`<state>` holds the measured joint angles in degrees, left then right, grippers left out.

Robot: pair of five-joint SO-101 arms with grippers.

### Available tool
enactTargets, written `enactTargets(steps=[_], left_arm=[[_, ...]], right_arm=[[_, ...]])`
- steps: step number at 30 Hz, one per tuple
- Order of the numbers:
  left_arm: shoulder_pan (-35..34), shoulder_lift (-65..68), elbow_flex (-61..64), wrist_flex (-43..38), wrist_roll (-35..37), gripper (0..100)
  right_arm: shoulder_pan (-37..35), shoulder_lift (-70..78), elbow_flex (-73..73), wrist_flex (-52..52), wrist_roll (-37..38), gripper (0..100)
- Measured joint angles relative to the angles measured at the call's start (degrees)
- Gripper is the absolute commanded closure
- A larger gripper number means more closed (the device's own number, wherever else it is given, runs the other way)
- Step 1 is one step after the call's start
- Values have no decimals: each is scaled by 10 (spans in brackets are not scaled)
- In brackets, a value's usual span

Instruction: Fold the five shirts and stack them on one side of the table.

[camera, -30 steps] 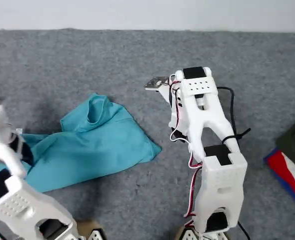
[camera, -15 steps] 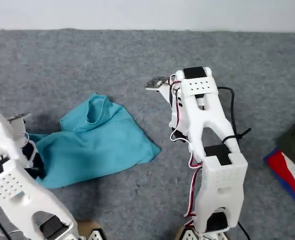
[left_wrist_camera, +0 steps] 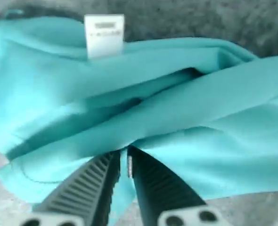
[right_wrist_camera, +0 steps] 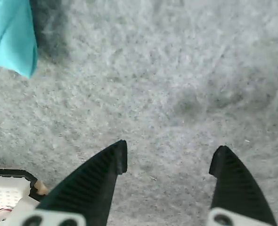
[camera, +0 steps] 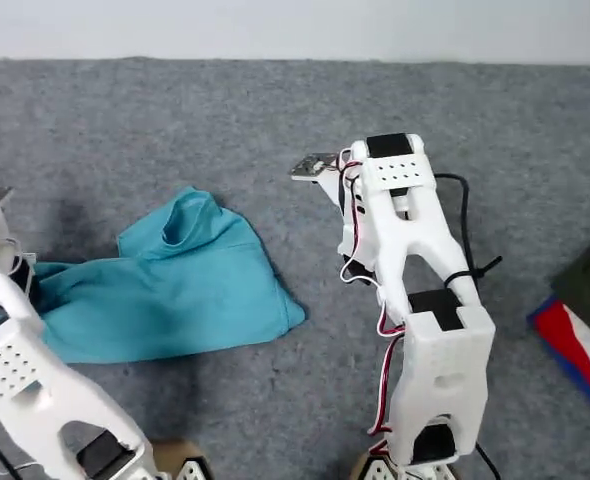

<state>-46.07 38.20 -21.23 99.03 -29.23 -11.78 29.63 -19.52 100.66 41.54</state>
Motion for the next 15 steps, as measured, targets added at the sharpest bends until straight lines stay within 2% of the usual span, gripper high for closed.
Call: enactTargets(steps=[9,15], left_arm=[[4,-20,-51,-16,-2,970],[4,55,-137,-5,-2,973]], right_arm=[[-47,0,0,0,-1,703],[-47,0,0,0,-1,703]])
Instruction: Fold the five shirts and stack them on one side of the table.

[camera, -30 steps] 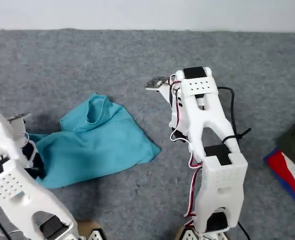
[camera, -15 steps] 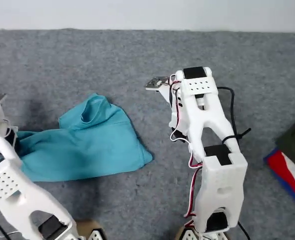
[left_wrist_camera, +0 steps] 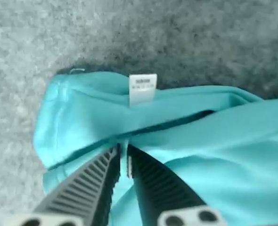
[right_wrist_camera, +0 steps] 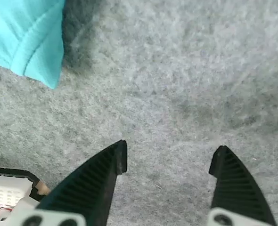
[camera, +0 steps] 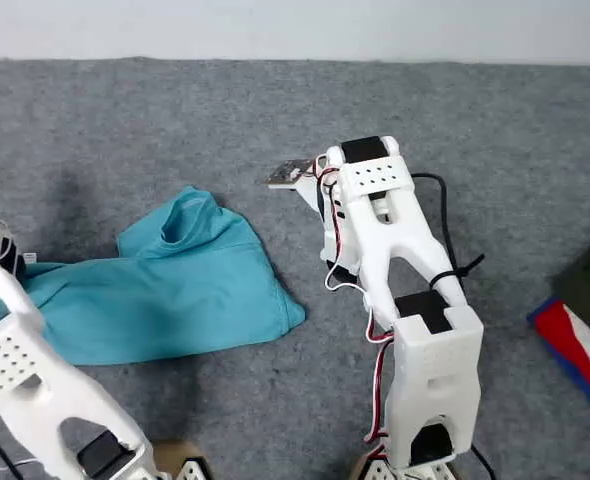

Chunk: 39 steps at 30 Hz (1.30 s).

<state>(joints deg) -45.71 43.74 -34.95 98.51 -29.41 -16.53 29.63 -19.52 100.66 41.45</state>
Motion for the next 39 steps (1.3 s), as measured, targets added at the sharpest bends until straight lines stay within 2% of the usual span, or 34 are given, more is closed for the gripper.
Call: enactTargets(steps=[6,12,19,24,26,30,34,39], left_arm=[[-1,55,-70,3,0,971],[-1,115,-200,3,2,971],[-15,163,-390,3,126,971],[-42,144,-405,3,159,970],[-55,113,-383,3,158,970],[-69,20,-272,3,89,970],[-69,-105,-77,3,8,970],[-32,-287,207,3,-92,973]], right_arm=[[-2,0,0,0,0,703],[-1,0,0,0,-25,703],[-2,0,0,0,-32,703],[-2,0,0,0,-32,703],[-1,0,0,0,-32,703],[-4,0,0,0,-32,703],[-23,0,0,0,-32,703],[-47,0,0,0,-32,703]])
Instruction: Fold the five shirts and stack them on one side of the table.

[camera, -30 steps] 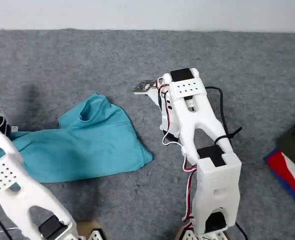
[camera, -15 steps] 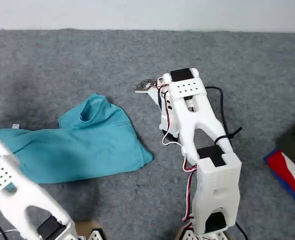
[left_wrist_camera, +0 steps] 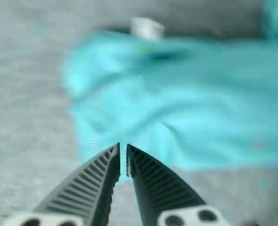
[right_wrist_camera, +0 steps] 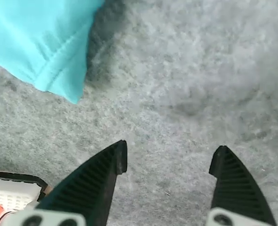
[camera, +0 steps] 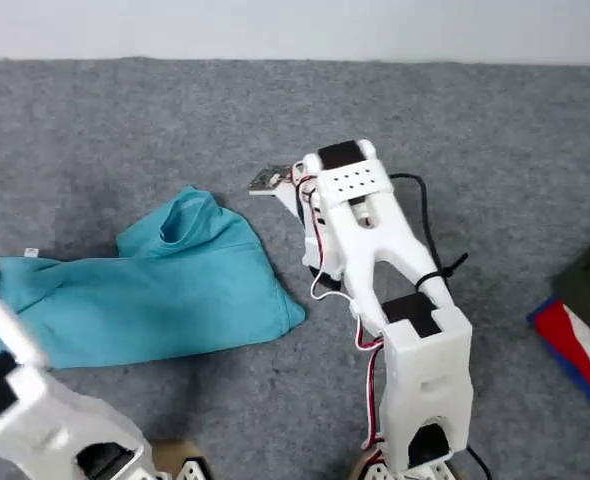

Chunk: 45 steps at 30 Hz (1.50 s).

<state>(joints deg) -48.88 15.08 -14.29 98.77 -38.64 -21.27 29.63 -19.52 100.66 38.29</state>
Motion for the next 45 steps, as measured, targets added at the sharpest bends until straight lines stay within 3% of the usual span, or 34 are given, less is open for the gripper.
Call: enactTargets(steps=[4,10,16,29,40,45], left_arm=[[31,-51,162,-10,-48,973],[33,7,193,-53,-35,983],[33,98,119,-53,6,984],[33,255,-63,-47,15,984],[33,274,-221,-49,73,983],[33,274,-243,-94,119,983]], right_arm=[[4,0,0,0,-2,703],[3,0,0,0,-2,703],[2,0,0,0,-2,703],[2,0,0,0,-2,703],[2,0,0,0,-2,703],[2,0,0,0,-27,699]])
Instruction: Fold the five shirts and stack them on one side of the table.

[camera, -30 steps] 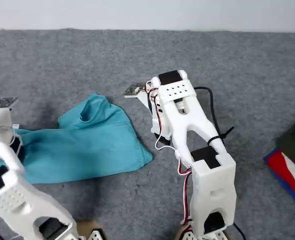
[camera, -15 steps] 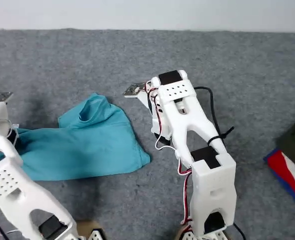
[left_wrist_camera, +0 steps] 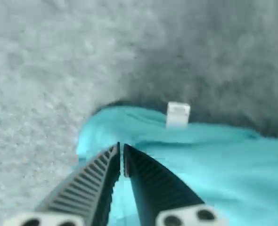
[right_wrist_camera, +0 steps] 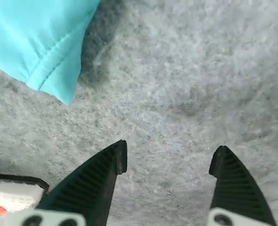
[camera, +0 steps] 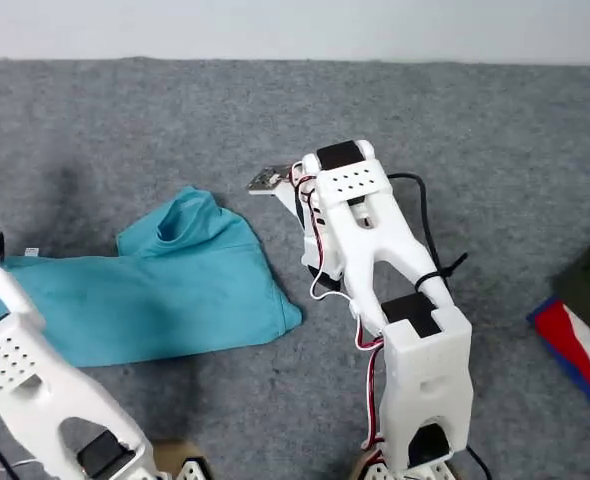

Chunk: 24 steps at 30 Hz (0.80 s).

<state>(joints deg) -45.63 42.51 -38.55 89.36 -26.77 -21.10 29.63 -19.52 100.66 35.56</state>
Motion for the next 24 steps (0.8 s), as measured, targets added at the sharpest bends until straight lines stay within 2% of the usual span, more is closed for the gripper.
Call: enactTargets(steps=[2,6,11,13,17,24], left_arm=[[-1,0,-1,-10,25,983],[-12,0,-1,-8,85,983],[-38,0,-22,55,126,983],[-48,0,-31,84,129,982],[-87,0,-35,93,131,982],[-159,-6,-34,94,112,982]], right_arm=[[-5,0,0,0,-27,682],[-47,0,0,0,-77,566],[-123,0,0,0,-190,450],[-149,0,0,0,-222,440],[-200,0,0,0,-237,440],[-216,16,0,-15,-229,440]])
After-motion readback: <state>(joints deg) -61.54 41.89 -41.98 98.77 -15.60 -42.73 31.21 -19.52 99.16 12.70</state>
